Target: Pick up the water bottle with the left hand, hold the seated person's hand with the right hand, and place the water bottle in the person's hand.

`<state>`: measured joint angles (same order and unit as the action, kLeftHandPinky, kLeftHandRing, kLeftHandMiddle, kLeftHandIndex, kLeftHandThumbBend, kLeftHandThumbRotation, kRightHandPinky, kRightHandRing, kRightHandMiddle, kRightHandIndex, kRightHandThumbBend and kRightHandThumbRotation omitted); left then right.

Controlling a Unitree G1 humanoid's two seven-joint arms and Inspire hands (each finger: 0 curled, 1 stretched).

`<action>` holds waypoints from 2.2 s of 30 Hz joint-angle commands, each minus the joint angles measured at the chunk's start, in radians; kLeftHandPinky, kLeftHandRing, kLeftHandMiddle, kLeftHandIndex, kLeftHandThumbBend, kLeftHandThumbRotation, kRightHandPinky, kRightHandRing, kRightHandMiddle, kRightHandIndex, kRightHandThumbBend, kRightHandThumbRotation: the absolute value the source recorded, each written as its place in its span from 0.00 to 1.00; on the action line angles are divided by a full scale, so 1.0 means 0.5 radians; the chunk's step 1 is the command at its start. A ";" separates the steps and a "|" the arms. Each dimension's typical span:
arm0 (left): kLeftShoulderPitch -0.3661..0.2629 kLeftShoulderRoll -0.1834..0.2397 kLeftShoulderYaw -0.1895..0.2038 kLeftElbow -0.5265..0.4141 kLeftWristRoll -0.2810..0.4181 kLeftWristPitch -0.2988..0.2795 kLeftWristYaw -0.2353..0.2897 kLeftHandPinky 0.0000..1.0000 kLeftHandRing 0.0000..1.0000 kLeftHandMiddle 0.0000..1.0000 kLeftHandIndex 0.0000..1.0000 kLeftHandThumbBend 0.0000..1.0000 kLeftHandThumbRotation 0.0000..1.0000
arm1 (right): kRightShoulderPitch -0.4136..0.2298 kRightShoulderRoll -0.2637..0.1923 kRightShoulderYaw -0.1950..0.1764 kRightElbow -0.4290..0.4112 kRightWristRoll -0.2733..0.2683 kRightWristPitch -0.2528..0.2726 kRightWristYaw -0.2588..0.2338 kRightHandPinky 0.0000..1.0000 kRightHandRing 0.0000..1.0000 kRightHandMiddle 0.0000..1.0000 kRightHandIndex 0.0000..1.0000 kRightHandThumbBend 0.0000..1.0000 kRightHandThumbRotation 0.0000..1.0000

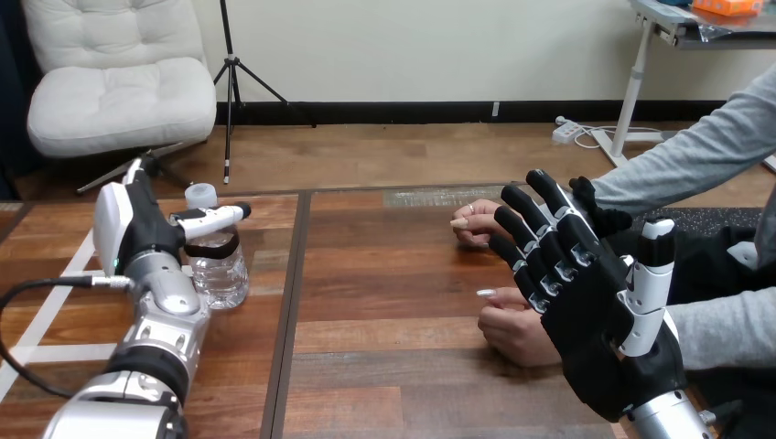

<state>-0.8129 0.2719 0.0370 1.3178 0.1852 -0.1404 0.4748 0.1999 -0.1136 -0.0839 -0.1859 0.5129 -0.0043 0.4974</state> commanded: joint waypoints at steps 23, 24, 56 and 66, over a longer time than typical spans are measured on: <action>-0.040 -0.005 0.053 -0.028 -0.052 0.020 0.035 0.46 0.53 0.56 0.55 0.68 0.00 | -0.092 0.013 -0.018 -0.063 0.034 -0.027 0.003 1.00 1.00 0.97 1.00 0.93 1.00; -0.039 -0.004 0.052 -0.028 -0.050 0.022 0.031 0.45 0.52 0.55 0.54 0.68 0.00 | -0.090 0.012 -0.019 -0.066 0.034 -0.023 0.000 1.00 1.00 0.97 1.00 0.93 1.00; -0.051 0.030 0.054 -0.047 -0.054 0.020 -0.141 0.41 0.49 0.53 0.52 0.75 0.00 | -0.082 0.008 -0.017 -0.076 0.045 -0.014 0.007 1.00 1.00 0.97 1.00 0.93 1.00; -0.058 0.046 0.064 -0.042 -0.063 0.010 -0.204 0.42 0.47 0.51 0.52 0.75 0.00 | -0.080 0.018 -0.015 -0.071 0.037 -0.028 0.000 1.00 1.00 0.97 1.00 0.93 1.00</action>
<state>-0.7947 0.2772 0.0689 1.3149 0.1504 -0.1218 0.3920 0.1999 -0.1137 -0.0850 -0.1859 0.5149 -0.0042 0.4969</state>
